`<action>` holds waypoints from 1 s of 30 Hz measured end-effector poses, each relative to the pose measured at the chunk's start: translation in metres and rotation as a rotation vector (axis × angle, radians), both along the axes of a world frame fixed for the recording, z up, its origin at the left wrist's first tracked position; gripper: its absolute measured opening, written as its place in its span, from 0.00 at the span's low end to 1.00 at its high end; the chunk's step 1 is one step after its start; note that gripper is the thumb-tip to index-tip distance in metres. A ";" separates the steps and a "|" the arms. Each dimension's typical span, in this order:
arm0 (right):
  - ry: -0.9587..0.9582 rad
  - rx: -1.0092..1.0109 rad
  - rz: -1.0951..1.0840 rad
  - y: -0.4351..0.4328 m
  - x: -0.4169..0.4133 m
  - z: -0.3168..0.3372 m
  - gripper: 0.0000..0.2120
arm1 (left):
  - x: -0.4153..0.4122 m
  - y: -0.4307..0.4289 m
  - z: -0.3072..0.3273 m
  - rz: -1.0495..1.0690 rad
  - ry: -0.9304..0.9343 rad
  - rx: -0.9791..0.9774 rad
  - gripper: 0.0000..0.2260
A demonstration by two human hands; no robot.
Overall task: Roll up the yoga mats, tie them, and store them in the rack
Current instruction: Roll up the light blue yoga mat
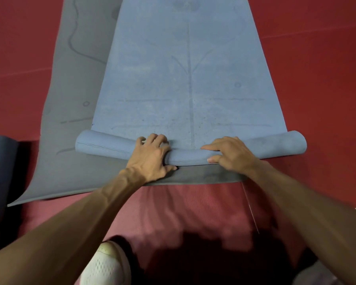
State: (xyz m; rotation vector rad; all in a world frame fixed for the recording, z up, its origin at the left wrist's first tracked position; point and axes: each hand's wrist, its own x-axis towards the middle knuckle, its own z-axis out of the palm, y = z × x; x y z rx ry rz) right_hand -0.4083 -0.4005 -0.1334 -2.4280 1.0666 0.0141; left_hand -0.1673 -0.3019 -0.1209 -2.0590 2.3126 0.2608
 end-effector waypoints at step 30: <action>0.153 0.557 -0.135 0.111 -0.012 0.039 0.21 | -0.032 0.090 0.039 0.025 0.030 0.301 0.20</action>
